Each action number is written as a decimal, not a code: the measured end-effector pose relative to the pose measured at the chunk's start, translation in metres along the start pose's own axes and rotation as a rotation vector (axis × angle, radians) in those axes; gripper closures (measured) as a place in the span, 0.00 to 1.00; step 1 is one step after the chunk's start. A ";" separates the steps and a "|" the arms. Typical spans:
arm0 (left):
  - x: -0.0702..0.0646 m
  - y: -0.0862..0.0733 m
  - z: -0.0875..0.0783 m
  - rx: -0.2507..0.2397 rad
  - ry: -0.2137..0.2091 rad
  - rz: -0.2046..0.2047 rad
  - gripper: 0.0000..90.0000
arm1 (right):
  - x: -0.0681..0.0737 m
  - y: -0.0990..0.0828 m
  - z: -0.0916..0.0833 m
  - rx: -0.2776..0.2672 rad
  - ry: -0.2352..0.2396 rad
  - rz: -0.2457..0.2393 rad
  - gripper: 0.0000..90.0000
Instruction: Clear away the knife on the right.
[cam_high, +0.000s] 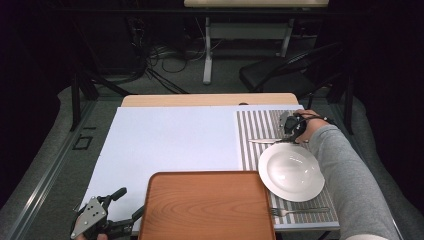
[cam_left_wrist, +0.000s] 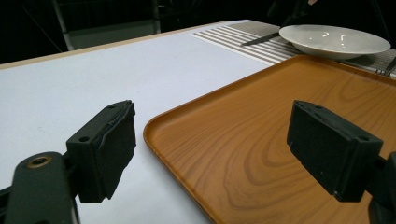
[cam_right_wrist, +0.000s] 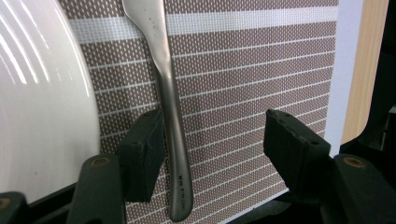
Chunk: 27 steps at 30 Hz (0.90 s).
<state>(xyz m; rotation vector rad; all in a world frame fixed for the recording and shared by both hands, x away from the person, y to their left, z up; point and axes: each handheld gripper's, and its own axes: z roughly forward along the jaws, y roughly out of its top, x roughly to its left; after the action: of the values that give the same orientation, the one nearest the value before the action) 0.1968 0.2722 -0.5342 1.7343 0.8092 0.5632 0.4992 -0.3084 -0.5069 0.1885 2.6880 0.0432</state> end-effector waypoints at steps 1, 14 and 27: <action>0.000 0.000 0.000 0.001 0.000 0.000 0.18 | -0.002 -0.001 0.000 -0.004 0.002 -0.006 0.43; 0.000 0.000 0.000 0.003 0.000 0.004 0.18 | -0.004 -0.004 0.005 0.009 0.035 -0.013 0.48; 0.000 0.000 0.000 0.004 0.001 0.002 0.18 | -0.001 -0.005 0.014 0.035 0.072 -0.041 0.53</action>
<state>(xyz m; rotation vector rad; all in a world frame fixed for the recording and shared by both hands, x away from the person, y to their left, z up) 0.1968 0.2717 -0.5345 1.7389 0.8095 0.5647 0.5051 -0.3130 -0.5192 0.1448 2.7651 -0.0101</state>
